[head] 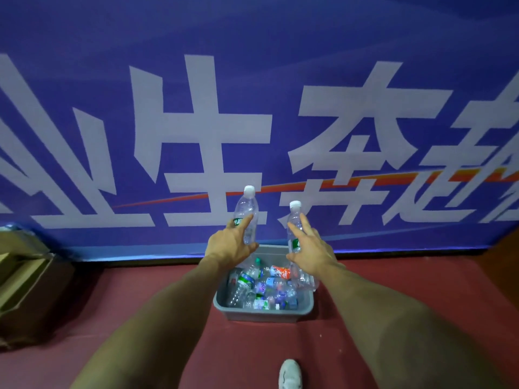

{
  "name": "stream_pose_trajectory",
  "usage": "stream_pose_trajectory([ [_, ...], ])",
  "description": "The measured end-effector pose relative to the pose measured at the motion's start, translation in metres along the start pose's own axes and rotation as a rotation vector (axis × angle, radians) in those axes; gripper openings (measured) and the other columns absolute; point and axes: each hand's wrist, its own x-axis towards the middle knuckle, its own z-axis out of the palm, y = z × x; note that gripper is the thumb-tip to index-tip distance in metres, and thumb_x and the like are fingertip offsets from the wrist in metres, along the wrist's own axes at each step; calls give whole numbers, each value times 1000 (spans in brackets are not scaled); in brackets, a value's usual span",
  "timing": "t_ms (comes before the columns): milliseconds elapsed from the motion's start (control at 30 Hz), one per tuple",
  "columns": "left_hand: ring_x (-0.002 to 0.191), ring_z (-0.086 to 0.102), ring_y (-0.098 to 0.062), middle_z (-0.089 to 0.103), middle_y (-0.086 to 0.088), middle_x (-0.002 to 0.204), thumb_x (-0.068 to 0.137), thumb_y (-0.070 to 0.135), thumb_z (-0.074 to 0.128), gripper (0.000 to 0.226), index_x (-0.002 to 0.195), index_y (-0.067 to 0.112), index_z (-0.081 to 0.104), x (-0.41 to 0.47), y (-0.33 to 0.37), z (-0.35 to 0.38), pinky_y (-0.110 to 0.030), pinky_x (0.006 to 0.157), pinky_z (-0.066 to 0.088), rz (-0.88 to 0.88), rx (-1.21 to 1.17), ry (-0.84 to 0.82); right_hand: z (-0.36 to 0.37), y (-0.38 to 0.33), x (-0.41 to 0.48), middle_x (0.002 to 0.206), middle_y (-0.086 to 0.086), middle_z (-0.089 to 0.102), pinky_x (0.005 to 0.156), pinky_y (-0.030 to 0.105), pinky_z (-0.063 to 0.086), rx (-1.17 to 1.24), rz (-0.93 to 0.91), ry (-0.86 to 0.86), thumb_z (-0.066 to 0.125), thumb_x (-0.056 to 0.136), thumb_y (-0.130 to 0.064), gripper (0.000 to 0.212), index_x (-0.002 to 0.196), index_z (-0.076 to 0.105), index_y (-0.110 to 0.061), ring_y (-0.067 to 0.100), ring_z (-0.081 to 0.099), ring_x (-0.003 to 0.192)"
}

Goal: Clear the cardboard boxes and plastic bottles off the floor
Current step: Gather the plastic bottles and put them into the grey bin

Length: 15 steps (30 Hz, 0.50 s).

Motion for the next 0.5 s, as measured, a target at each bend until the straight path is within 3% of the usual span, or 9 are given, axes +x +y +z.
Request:
stream_pose_trajectory([
  [267, 112, 64, -34, 20, -7, 163, 96, 60, 49, 80, 157, 41, 1, 106, 26, 34, -42, 85, 53, -67, 12, -33, 0, 43, 115, 163, -12, -25, 113, 50, 38, 8, -51, -59, 66, 96, -31, 86, 160, 9, -34, 28, 5, 154],
  [500, 115, 63, -35, 19, -7, 164, 95, 63, 48, 79, 157, 44, 2, 185, 7, 162, -43, 88, 53, -101, -24, -50, 95, 101, 212, 163, -13, -25, 115, 48, 34, -18, -75, -90, 67, 95, -34, 87, 160, 8, -36, 27, 5, 154],
])
